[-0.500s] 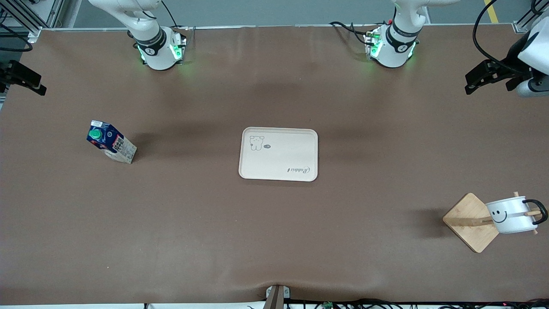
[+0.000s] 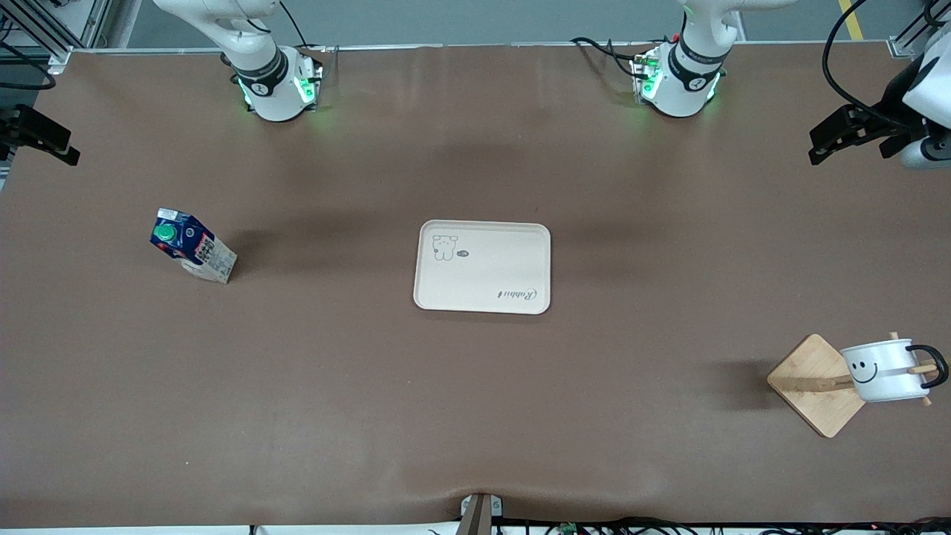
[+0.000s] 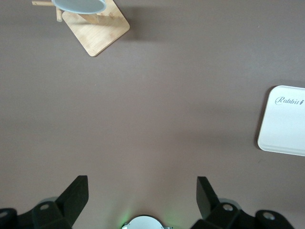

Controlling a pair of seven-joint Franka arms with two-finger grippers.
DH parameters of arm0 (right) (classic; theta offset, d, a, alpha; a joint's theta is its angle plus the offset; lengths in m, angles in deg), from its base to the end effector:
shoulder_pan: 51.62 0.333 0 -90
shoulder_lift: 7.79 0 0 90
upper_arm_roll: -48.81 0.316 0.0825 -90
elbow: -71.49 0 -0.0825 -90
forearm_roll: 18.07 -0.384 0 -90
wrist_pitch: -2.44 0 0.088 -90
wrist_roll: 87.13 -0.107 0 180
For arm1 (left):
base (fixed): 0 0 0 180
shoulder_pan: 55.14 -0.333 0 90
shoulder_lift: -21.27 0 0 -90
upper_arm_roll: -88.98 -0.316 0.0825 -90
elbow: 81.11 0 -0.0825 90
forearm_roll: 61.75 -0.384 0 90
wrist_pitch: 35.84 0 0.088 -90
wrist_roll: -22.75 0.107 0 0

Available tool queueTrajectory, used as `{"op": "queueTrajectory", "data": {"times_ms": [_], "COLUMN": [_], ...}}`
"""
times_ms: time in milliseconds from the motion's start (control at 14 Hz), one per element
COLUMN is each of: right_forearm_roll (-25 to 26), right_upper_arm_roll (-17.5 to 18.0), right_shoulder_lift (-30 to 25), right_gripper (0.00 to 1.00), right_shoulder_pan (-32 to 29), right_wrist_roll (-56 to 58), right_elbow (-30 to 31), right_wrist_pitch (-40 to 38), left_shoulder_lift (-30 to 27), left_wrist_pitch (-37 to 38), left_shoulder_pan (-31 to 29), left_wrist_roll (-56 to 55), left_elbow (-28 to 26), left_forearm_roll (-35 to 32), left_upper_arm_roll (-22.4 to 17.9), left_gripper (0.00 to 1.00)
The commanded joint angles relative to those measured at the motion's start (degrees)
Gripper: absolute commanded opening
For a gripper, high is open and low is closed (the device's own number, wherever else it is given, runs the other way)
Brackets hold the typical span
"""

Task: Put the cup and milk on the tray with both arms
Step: 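Move the left gripper down toward the white mug on the wooden stand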

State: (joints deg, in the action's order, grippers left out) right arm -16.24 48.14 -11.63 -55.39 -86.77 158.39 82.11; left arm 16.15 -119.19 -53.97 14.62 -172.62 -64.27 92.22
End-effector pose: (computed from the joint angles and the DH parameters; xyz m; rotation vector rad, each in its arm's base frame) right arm 0.5120 -0.0439 0.6701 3.1096 -0.1182 -0.0940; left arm 0.5130 -0.0359 0.6502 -3.0845 -0.1068 0.0734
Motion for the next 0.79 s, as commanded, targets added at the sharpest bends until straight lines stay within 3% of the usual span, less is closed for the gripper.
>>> {"op": "queueTrajectory", "data": {"times_ms": [0,143,357,714], "right_forearm_roll": [0.01,0.01,0.01,0.01], "right_upper_arm_roll": [0.14,0.14,0.14,0.05], "right_shoulder_lift": [0.68,0.68,0.68,0.76], "right_gripper": [1.00,1.00,1.00,1.00], "right_shoulder_pan": [-0.45,-0.46,-0.46,-0.46], "right_wrist_roll": [-0.79,-0.79,-0.79,-0.79], "right_elbow": [-1.20,-1.20,-1.20,-1.20], "right_wrist_pitch": [-0.74,-0.74,-0.74,-0.74], "left_shoulder_lift": [5.45,9.24,11.53,12.33], "left_wrist_pitch": [0.92,1.00,-1.00,-18.90], "left_shoulder_pan": [-0.12,-0.20,-1.86,-6.97], "left_wrist_roll": [0.47,0.91,-0.67,-10.47], "left_elbow": [5.54,9.33,8.99,2.06], "left_forearm_roll": [-4.39,-8.10,-8.02,-5.74], "left_upper_arm_roll": [0.01,0.10,0.10,0.19], "left_gripper": [1.00,1.00,1.00,1.00]}}
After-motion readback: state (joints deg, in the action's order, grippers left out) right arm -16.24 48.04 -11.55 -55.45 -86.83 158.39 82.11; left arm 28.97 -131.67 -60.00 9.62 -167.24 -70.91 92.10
